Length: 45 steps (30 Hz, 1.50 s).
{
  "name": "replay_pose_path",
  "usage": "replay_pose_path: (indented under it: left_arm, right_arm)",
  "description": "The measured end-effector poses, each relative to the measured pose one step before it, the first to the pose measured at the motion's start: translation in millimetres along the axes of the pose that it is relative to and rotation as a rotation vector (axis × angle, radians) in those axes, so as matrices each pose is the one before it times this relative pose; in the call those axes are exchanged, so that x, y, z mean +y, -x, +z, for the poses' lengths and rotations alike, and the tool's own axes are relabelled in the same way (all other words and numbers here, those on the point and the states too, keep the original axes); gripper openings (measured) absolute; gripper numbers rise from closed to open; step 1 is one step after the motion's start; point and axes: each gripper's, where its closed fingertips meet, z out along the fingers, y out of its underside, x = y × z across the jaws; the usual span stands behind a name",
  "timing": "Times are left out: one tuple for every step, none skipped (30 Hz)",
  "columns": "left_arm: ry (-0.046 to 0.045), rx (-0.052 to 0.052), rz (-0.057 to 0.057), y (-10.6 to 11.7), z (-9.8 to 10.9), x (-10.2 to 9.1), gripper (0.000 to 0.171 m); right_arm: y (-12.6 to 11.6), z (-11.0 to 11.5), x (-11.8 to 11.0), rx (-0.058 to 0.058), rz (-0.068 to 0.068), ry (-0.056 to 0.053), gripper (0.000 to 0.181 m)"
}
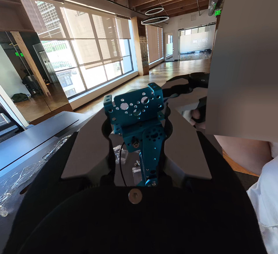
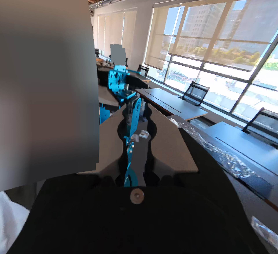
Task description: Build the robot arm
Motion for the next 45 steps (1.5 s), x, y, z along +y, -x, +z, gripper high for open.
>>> replay_pose_path:
  left_arm:
    - [-0.00172,-0.0017,0.0037,-0.31,0.16,0.46,0.069]
    - [-0.00325,-0.0018,0.0023,-0.12,-0.25,0.04,0.069]
    - [-0.00390,-0.0014,0.0010,0.05,-0.42,-0.43,0.069]
    - [-0.00265,-0.0006,-0.0004,0.06,-0.53,-0.33,0.069]
    - [-0.00256,-0.0027,-0.0016,0.24,-0.54,-0.22,0.069]
    - [-0.00433,-0.0065,0.0017,0.84,-0.63,-0.21,0.069]
    - [-0.00567,-0.0028,0.0014,0.37,-0.58,-0.09,0.069]
    - [-0.00419,-0.0005,-0.0057,0.40,-0.66,-0.07,0.069]
    - [-0.00498,0.0022,-0.0094,0.15,-0.66,-0.14,0.069]
    - [-0.00563,0.0018,-0.0085,0.35,-0.74,-0.15,0.069]
    - [-0.00586,0.0008,-0.0076,0.37,-0.61,-0.21,0.069]
    - [-0.00474,0.0008,-0.0050,-0.01,-0.50,-0.21,0.069]
    - [-0.00282,-0.0003,-0.0018,-0.09,-0.44,-0.17,0.068]
    - [-0.00216,-0.0028,0.0018,0.02,-0.41,-0.22,0.069]
    - [-0.00242,-0.0045,0.0032,-0.02,-0.17,-0.07,0.069]
    - [-0.00198,-0.0049,0.0020,-0.11,-0.07,-0.21,0.068]
    - [-0.00220,-0.0042,0.0015,-0.08,-0.29,-0.15,0.068]
    - [-0.00392,-0.0043,0.0003,0.03,-0.21,-0.28,0.068]
    - [-0.00318,-0.0041,0.0004,0.21,-0.30,-0.06,0.068]
    - [-0.00035,-0.0043,0.0002,0.39,-0.16,0.00,0.068]
    - [0.00277,-0.0054,-0.0017,0.67,-0.07,0.21,0.068]
    - [0.00118,-0.0041,-0.0031,0.35,-0.18,0.15,0.068]
    - [-0.00188,-0.0023,-0.0050,0.01,-0.20,-0.10,0.068]
    - [-0.00293,-0.0015,-0.0045,-0.27,-0.22,-0.18,0.068]
    - [-0.00158,0.0004,-0.0007,-0.36,-0.29,-0.10,0.068]
    - [0.00055,0.0008,0.0009,-0.37,-0.21,0.02,0.068]
    - [0.00271,-0.0015,0.0012,0.32,-0.08,0.30,0.068]
    - [0.00183,-0.0029,0.0021,0.57,0.07,0.29,0.068]
    - [0.00054,-0.0001,0.0012,0.21,0.05,0.10,0.068]
    - [0.00019,0.0019,-0.0007,-0.20,0.08,0.05,0.068]
    - [0.00157,-0.0024,0.0015,0.46,0.00,0.14,0.068]
    - [0.00051,-0.0006,0.0025,0.15,-0.21,-0.07,0.068]
    - [0.00071,0.0003,0.0029,-0.13,-0.02,0.07,0.068]
    - [0.00165,0.0003,0.0024,-0.08,-0.10,0.21,0.068]
    - [0.00172,0.0003,0.0023,0.00,-0.13,0.33,0.068]
    - [0.00141,0.0002,0.0021,0.01,-0.19,0.17,0.068]
    - [0.00096,0.0010,0.0004,0.09,-0.09,0.15,0.068]
    - [-0.00025,0.0032,0.0009,-0.13,-0.32,0.05,0.068]
    - [-0.00109,0.0067,0.0025,-0.72,-0.54,-0.13,0.067]
    - [-0.00103,0.0064,0.0005,-0.95,-0.75,-0.06,0.063]
    - [0.00090,0.0003,-0.0023,-0.41,-0.22,-0.02,0.063]
    - [0.00319,-0.0006,-0.0018,-0.22,-0.09,0.34,0.062]
    - [0.00021,0.0007,-0.0023,0.04,-0.13,-0.05,0.062]
    - [-0.00078,0.0004,-0.0017,0.20,-0.02,0.13,0.062]
    - [-0.00026,0.0000,0.0025,0.07,0.02,0.05,0.062]
  right_arm:
    - [-1.29,-0.91,-3.70,-0.0018,0.0383,-0.0117,0.019]
    - [-1.01,0.55,-2.32,-0.0001,0.0334,-0.0040,0.020]
    - [-0.27,1.89,0.54,-0.0013,0.0203,0.0118,0.021]
    - [-1.53,2.51,2.99,0.0107,0.0036,0.0243,0.020]
    - [-2.24,2.21,2.24,0.0172,-0.0076,0.0184,0.021]
    - [0.51,1.43,-0.51,0.0032,-0.0029,0.0018,0.019]
    - [0.92,1.01,0.37,-0.0005,-0.0034,0.0124,0.017]
    - [1.70,0.77,0.01,-0.0044,-0.0065,0.0104,0.014]
    - [3.21,0.66,0.17,-0.0130,-0.0099,0.0085,0.008]
    - [2.13,0.74,0.42,-0.0066,-0.0060,0.0065,0.005]
    - [0.31,0.36,0.13,0.0043,-0.0066,0.0029,0.004]
    - [0.77,0.25,-0.09,0.0014,-0.0078,0.0022,0.004]
    - [0.52,0.08,-0.03,0.0049,-0.0106,0.0039,0.004]
    - [0.19,0.29,0.12,0.0107,-0.0190,0.0051,0.004]
    - [0.13,0.24,0.20,0.0147,-0.0225,0.0078,0.004]
    - [-0.20,0.24,0.26,0.0171,-0.0247,0.0107,0.004]
    - [-0.10,0.03,-0.07,0.0133,-0.0197,0.0108,0.004]
    - [0.06,0.26,0.12,0.0084,-0.0078,0.0110,0.004]
    - [-0.12,0.38,0.07,0.0039,0.0020,0.0080,0.004]
    - [-0.30,0.54,0.17,0.0010,0.0086,0.0054,0.004]
    - [-0.47,0.76,0.43,0.0003,0.0113,0.0061,0.004]
    - [0.00,0.59,0.14,-0.0034,0.0072,0.0051,0.004]
    - [-0.28,-0.02,-0.14,-0.0027,0.0028,0.0053,0.004]
    - [-0.55,0.00,-0.36,-0.0027,0.0091,0.0017,0.005]
    - [-0.30,0.24,-0.29,-0.0059,0.0137,0.0003,0.007]
    - [-0.13,0.07,-0.21,-0.0088,0.0133,0.0015,0.008]
    - [0.10,0.42,0.00,-0.0098,0.0102,0.0024,0.007]
    - [-0.16,1.22,-0.06,-0.0032,0.0062,0.0015,0.006]
    - [0.46,1.58,0.70,-0.0020,-0.0049,0.0071,0.006]
    - [0.34,1.64,1.57,0.0009,-0.0080,0.0145,0.006]
    - [-0.21,0.72,-0.31,0.0019,-0.0055,0.0020,0.005]
    - [-0.24,0.22,0.03,-0.0010,0.0003,0.0022,0.005]
    - [0.10,0.13,-0.07,-0.0051,0.0085,-0.0004,0.005]
    - [-0.01,0.00,0.13,-0.0058,0.0132,-0.0011,0.005]
    - [-0.16,0.02,0.01,-0.0050,0.0121,-0.0026,0.004]
    - [-0.06,0.23,0.01,-0.0041,0.0053,-0.0008,0.004]
    - [-0.10,0.27,0.18,-0.0013,0.0000,0.0021,0.004]
    - [-0.21,0.28,0.02,0.0020,-0.0035,0.0046,0.005]
    - [-0.51,0.39,0.14,0.0057,-0.0072,0.0054,0.004]
    - [-0.99,0.05,0.28,0.0074,-0.0097,0.0054,0.004]
    - [-0.30,0.05,-0.06,0.0010,-0.0021,0.0019,0.003]
    - [-0.01,0.00,0.03,-0.0024,0.0069,0.0016,0.004]
    - [0.13,0.34,-0.16,-0.0059,0.0124,0.0005,0.003]
    - [-0.05,0.28,-0.11,-0.0060,0.0116,-0.0007,0.003]
    - [-0.26,0.08,-0.02,-0.0034,0.0080,-0.0029,0.004]
